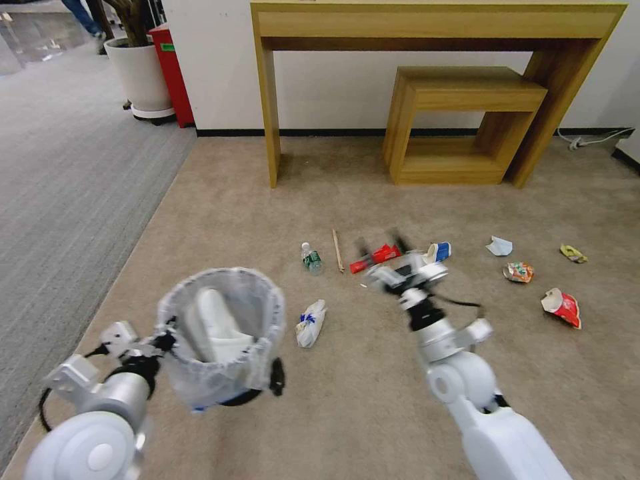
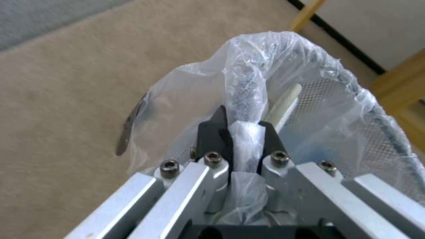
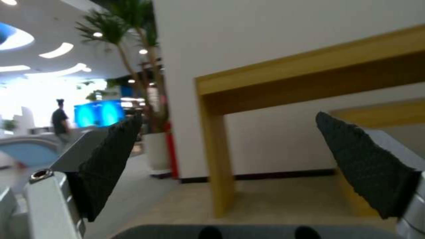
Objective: Pick up the trash bin and place the garbage on the floor into it.
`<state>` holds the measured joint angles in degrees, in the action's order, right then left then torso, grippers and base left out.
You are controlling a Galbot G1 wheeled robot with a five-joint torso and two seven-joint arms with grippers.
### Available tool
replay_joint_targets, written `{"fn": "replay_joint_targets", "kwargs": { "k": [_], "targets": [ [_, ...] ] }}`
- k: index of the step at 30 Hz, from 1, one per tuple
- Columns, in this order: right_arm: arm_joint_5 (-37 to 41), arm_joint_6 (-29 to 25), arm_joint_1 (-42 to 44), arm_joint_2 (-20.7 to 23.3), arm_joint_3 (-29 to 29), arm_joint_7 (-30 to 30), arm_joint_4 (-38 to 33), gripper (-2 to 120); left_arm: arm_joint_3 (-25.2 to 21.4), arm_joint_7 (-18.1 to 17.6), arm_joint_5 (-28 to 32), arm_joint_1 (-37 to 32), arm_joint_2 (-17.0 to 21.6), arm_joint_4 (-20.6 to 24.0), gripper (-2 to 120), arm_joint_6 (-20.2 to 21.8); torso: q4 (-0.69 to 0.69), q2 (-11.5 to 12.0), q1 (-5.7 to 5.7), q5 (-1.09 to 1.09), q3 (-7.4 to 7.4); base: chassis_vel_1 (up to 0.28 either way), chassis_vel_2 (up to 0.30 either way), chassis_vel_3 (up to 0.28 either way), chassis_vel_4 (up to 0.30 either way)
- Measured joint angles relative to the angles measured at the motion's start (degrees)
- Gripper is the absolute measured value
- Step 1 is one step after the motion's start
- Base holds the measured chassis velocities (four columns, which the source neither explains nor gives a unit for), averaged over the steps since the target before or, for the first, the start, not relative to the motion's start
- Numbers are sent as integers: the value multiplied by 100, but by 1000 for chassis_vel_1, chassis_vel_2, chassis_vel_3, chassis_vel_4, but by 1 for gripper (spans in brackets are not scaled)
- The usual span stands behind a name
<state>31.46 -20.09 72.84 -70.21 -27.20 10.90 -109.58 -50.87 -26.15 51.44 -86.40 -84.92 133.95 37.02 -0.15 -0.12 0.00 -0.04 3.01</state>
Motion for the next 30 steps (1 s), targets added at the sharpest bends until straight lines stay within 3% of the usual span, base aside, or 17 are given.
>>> {"fn": "replay_joint_targets", "kwargs": {
  "k": [9,30],
  "targets": [
    [-178,-415,795,-301,-801,49,59,100,-734,12,677,18,245,-17,3,-101,1,-1,0,0,-1,0,0,0,0],
    [-351,-763,844,-549,-754,196,390,100,-1202,74,940,-65,250,87,3,-177,2,0,0,0,-1,-5,3,9,-2]
  ]
}}
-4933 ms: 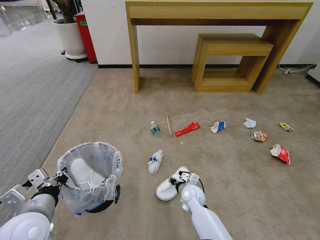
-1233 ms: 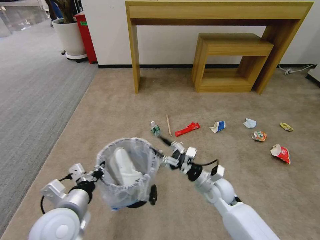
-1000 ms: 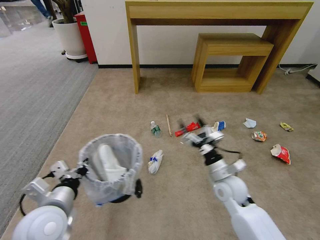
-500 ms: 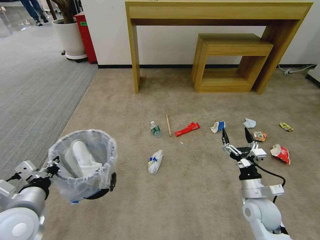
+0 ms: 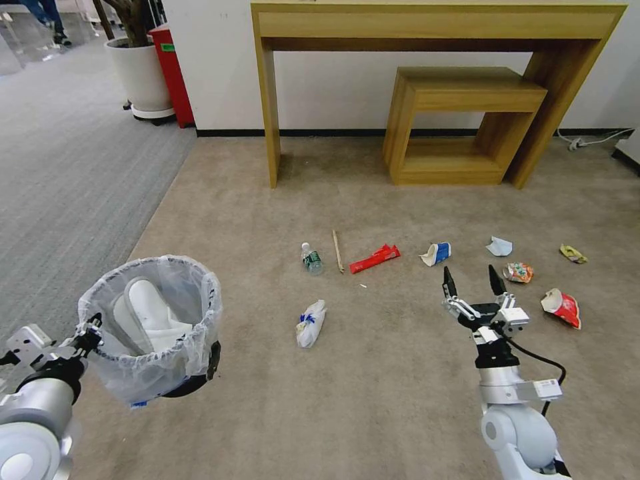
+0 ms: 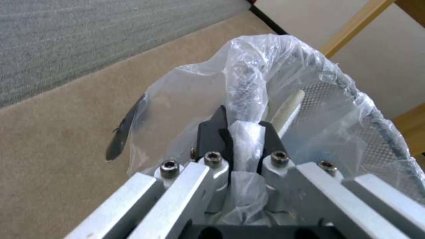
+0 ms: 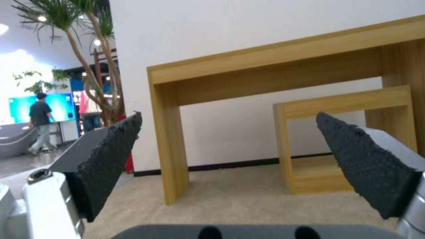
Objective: Pick up the trash bin and place the garbage on the floor into it.
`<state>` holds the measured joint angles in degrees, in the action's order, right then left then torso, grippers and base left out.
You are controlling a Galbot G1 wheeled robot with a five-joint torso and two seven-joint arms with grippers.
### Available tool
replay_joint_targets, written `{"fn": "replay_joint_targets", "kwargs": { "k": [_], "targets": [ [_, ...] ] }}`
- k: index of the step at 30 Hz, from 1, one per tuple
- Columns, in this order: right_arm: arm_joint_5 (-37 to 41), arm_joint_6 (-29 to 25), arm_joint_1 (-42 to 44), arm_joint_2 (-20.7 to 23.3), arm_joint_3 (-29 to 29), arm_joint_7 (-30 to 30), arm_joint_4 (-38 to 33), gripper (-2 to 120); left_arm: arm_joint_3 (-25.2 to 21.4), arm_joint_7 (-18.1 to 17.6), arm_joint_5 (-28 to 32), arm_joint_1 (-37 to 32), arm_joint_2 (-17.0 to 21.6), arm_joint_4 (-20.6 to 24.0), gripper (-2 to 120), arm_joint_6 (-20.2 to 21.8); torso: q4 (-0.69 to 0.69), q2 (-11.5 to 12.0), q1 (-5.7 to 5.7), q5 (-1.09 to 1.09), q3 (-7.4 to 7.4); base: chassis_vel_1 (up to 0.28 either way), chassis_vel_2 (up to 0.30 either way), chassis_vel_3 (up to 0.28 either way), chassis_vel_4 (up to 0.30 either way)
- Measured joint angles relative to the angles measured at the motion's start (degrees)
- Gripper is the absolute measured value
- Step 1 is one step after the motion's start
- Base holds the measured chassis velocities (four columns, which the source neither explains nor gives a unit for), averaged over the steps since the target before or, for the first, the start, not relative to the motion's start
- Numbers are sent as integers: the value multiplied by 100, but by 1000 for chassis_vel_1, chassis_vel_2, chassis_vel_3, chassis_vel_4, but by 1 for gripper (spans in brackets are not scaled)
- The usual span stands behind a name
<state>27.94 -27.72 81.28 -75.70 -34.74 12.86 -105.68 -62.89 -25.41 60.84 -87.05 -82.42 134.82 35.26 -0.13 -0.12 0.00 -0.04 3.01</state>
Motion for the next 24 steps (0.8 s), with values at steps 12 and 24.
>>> {"fn": "replay_joint_targets", "kwargs": {
  "k": [12,24],
  "targets": [
    [307,-21,-18,59,90,-27,32,100,-21,8,-12,-47,4,121,3,33,-1,0,0,0,2,-219,109,220,-114],
    [403,245,55,162,287,-442,-132,100,10,12,-39,-99,-24,219,3,50,0,1,1,0,4,-258,221,248,-223]
  ]
}}
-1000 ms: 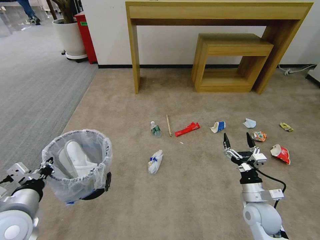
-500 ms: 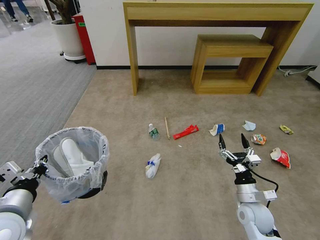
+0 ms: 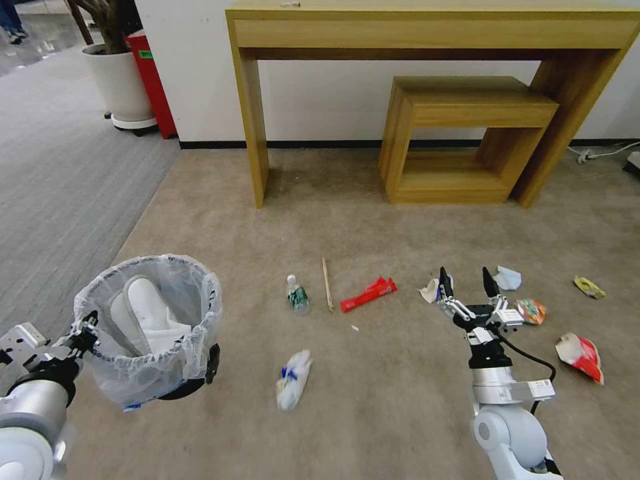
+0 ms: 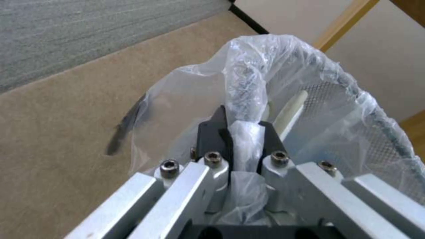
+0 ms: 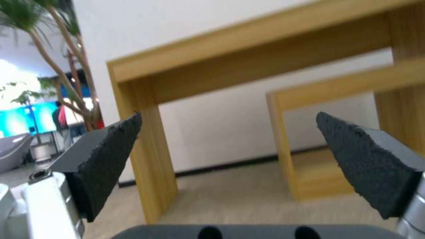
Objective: Pick up the trash bin and place the garbage on the floor into it.
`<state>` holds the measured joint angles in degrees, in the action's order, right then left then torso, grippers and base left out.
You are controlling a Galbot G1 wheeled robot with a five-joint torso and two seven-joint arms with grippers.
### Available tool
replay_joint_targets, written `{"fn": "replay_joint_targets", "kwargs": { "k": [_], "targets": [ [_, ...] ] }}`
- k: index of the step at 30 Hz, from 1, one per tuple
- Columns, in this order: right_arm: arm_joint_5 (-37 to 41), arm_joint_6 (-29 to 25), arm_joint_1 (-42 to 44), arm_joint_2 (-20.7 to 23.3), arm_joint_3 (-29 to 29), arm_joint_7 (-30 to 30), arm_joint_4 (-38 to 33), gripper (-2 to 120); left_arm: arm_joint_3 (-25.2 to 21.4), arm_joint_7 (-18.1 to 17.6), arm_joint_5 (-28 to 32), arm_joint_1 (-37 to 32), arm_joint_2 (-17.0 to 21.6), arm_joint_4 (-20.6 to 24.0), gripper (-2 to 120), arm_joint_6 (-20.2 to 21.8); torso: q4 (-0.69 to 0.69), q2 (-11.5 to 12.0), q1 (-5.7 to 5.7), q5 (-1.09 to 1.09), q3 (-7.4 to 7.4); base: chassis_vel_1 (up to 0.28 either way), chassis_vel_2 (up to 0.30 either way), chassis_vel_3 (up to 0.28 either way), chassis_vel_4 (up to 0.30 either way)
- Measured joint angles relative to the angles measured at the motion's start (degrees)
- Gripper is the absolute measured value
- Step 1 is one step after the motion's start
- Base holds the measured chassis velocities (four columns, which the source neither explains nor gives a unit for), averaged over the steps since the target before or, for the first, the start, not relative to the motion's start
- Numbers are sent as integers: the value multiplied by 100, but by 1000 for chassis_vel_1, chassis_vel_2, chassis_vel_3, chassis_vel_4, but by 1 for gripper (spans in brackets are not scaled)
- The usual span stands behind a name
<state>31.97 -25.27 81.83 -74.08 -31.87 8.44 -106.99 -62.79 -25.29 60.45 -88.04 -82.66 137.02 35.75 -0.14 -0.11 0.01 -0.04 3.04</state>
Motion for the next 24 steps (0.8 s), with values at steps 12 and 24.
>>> {"fn": "replay_joint_targets", "kwargs": {
  "k": [12,24],
  "targets": [
    [27,1507,65,256,462,-830,-31,100,160,8,-210,-24,-77,15,3,14,-1,0,-1,0,-4,11,-20,-18,4],
    [2164,5427,-674,407,1723,-2558,249,100,375,9,-448,-36,-181,64,3,28,0,-1,-1,1,-3,0,0,0,0]
  ]
}}
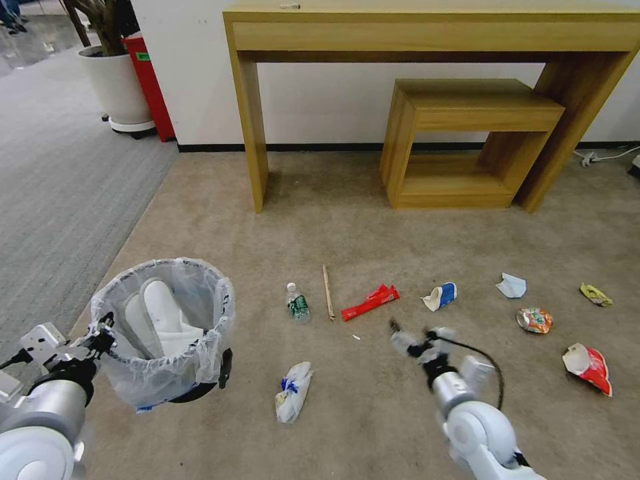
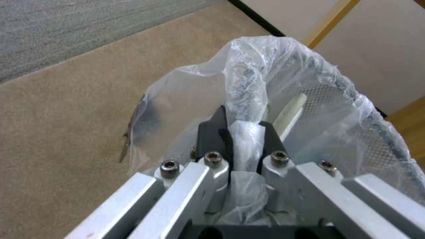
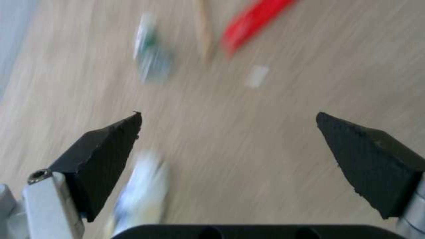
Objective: Pick up the trash bin and place the garbage on the floor into it.
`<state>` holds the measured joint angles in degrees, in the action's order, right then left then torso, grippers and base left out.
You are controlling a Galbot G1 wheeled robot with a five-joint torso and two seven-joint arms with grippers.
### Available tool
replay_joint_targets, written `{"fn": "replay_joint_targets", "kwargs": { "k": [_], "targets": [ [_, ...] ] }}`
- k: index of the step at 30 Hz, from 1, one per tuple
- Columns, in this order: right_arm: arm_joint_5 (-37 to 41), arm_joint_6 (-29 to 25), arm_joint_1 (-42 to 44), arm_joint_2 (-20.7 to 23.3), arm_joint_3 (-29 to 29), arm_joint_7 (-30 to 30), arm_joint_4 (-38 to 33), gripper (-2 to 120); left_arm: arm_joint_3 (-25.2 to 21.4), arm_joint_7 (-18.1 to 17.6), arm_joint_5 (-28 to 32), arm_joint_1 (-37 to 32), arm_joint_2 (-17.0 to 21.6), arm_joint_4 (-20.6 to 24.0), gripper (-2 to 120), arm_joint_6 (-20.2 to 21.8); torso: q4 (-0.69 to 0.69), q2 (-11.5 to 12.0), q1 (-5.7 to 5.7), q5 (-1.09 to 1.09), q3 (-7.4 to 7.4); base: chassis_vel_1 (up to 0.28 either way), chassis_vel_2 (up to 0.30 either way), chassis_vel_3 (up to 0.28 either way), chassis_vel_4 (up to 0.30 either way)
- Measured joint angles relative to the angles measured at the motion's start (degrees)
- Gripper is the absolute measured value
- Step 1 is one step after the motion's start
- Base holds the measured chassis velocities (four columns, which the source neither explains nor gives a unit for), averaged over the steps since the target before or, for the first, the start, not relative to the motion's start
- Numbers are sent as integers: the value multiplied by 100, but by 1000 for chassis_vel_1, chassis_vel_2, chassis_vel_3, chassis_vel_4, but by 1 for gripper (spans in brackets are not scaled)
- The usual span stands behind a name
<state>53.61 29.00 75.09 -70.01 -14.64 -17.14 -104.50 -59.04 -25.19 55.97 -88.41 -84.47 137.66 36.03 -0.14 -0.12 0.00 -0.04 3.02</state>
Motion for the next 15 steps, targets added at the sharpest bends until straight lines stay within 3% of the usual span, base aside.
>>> {"fn": "replay_joint_targets", "kwargs": {
  "k": [4,15],
  "targets": [
    [267,556,-351,-129,557,-28,391,100,-12,2,-25,-8,-2,-9,3,1,0,0,0,0,0,0,0,0,0],
    [-22,548,-1051,-571,1307,507,1585,100,68,24,-200,-29,-34,-100,3,-6,0,0,0,0,0,0,0,0,0]
  ]
}}
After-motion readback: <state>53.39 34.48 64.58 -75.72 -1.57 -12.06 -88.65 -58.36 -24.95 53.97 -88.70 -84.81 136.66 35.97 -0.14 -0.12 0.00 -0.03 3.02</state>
